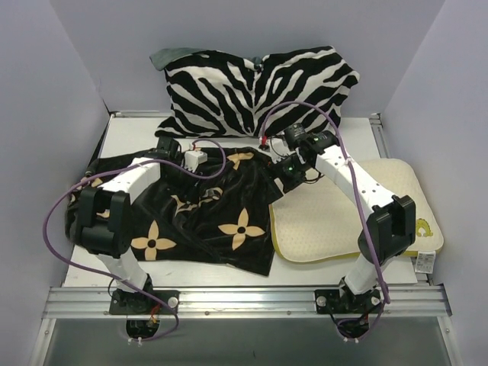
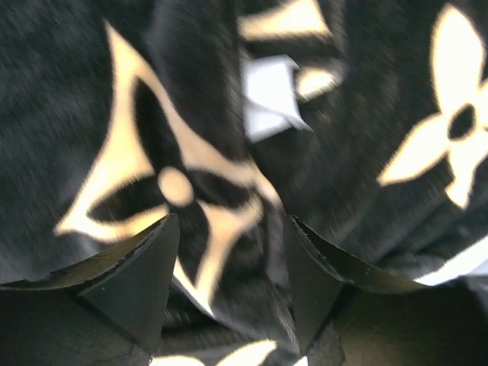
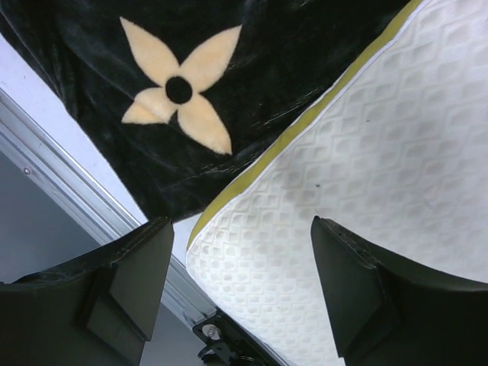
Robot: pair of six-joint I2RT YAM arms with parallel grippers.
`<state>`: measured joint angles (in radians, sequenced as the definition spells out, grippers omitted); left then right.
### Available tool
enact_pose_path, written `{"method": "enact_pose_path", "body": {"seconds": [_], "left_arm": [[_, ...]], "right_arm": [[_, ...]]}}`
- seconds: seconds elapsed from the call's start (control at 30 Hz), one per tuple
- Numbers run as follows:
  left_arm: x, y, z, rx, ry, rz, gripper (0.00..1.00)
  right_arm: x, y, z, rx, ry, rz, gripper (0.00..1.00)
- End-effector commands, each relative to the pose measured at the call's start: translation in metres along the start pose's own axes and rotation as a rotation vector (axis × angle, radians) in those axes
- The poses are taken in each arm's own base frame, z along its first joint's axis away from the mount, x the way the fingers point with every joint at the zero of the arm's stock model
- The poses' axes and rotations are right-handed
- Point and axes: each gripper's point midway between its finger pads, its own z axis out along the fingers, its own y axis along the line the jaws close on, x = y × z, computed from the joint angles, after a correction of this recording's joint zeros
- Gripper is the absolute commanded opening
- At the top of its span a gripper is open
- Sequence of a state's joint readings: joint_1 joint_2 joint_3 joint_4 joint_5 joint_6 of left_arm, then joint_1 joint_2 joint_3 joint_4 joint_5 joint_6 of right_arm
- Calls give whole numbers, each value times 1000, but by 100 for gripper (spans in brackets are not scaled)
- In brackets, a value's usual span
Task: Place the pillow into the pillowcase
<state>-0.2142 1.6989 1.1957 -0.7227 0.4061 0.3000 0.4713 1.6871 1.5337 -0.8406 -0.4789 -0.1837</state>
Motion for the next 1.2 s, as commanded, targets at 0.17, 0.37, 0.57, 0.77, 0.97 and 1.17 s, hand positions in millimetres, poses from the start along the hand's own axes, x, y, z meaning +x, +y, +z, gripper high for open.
{"method": "enact_pose_path", "body": {"seconds": [0.17,0.37,0.57,0.77,0.97,1.17], "left_arm": [[-41,9,22,26,-81,-25,53],[-46,22,18,11,-99,-54,24],[-80,62,-25,-61,-219,-94,0],[-93,87,-34,-111,-236,-87,9],[-76,72,-20,-46,-168,-112,56],[-72,61,-10,-108,-146,-108,87]], "right_arm": [[5,15,36,-79,25,92,63],[2,38,84,-87,67,63,53],[15,42,123,-65,144,91,47],[25,34,137,-40,193,129,46],[24,31,132,-42,181,152,47],[31,32,126,-43,182,160,47]]}}
